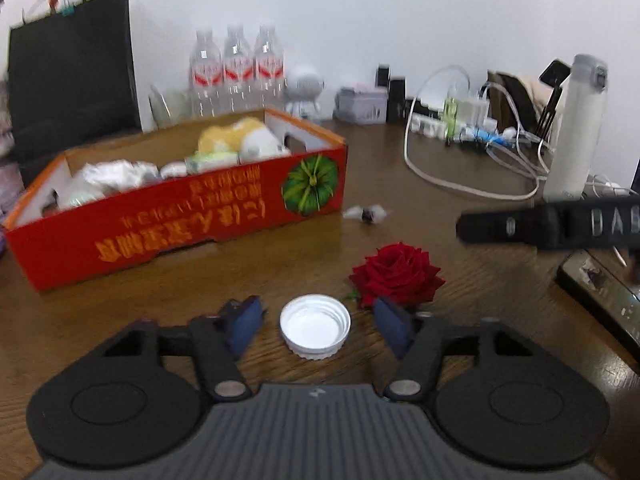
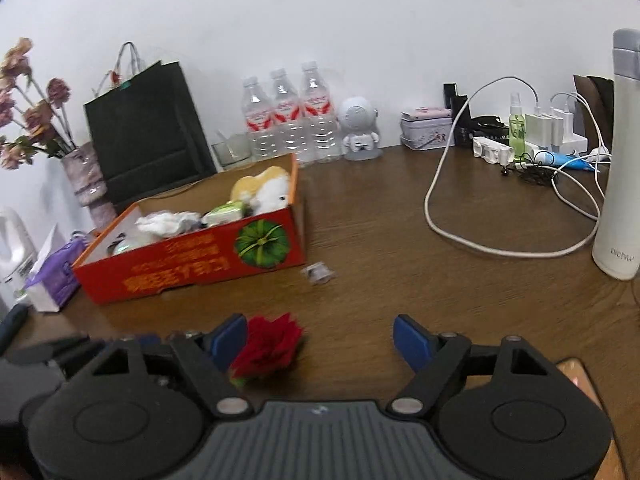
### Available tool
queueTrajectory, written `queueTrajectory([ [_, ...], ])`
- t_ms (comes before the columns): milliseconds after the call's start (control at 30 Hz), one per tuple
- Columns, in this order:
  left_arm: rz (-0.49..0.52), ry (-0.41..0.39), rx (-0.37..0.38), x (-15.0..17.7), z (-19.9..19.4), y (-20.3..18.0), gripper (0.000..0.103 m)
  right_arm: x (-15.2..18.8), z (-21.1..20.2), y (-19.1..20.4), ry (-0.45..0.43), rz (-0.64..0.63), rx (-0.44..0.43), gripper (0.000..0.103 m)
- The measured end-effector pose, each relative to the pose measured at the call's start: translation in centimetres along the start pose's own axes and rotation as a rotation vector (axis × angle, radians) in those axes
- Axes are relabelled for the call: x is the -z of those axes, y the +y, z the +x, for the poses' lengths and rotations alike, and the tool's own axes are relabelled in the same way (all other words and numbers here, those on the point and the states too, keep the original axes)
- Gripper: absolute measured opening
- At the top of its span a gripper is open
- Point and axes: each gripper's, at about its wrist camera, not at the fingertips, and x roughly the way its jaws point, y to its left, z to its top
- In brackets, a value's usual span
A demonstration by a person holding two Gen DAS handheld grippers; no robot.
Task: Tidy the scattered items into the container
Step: 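Grasp the white round lid with the left gripper while the right gripper grasps a small clear packet, then carry the lid and packet into the cardboard box and open both grippers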
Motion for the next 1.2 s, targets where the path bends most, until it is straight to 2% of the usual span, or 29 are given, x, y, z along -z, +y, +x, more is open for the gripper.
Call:
queueTrajectory([
  [33, -0.011, 0.029, 0.005, 0.0, 0.5, 0.2, 0.044, -0.5, 0.6, -0.1, 0.008, -0.006, 0.004, 0.078],
  [67, -0.021, 0.047, 0.006, 0.1, 0.9, 0.5, 0.042, -0.9, 1.2, -0.1, 0.019, -0.011, 0.008, 0.076],
  [133, -0.033, 0.041, 0.014, 0.2, 0.7, 0.8, 0.041, -1.9, 3.1, 0.0, 0.048, -0.021, 0.011, 0.075],
  [267, -0.071, 0.023, 0.036, 0.4, -0.2, 1.4, 0.041, -3.8, 7.9, 0.8, 0.104, -0.056, 0.028, 0.059],
  [400, -0.1, -0.029, 0.022, 1.1, -3.1, 2.8, 0.041, -4.8, 12.3, 1.1, 0.16, -0.05, 0.092, 0.049],
  [500, -0.131, -0.044, -0.021, 1.8, -4.9, 4.5, 0.041, -4.6, 13.4, 1.9, 0.16, -0.079, 0.121, 0.035],
  [533, -0.146, -0.043, -0.039, 2.0, -5.2, 5.1, 0.041, -4.5, 13.6, 2.3, 0.158, -0.108, 0.144, 0.021],
  [633, -0.185, -0.045, -0.09, 2.4, -6.0, 6.6, 0.041, -4.2, 13.6, 3.2, 0.154, -0.16, 0.178, 0.017],
  [733, -0.21, -0.05, -0.111, 2.5, -6.6, 7.5, 0.041, -4.0, 13.1, 3.4, 0.15, -0.171, 0.175, 0.015],
  [867, -0.195, -0.059, -0.148, 2.8, -7.8, 7.2, 0.041, -4.5, 9.4, 4.2, 0.071, -0.161, 0.146, 0.015],
  [967, -0.178, -0.047, -0.176, 3.6, -8.6, 6.5, 0.041, -3.9, 4.6, 5.7, 0.006, -0.143, 0.032, 0.016],
  [1100, -0.181, -0.013, -0.17, 5.4, -9.4, 4.8, 0.041, 0.6, 0.3, 8.4, 0.077, -0.158, -0.192, 0.016],
  [1133, -0.175, -0.005, -0.167, 5.8, -9.8, 4.1, 0.041, 2.1, -0.3, 9.1, 0.1, -0.172, -0.224, 0.016],
  [1200, -0.151, 0.007, -0.175, 6.7, -10.4, 3.1, 0.041, 4.5, -1.2, 10.1, 0.119, -0.22, -0.231, 0.016],
])
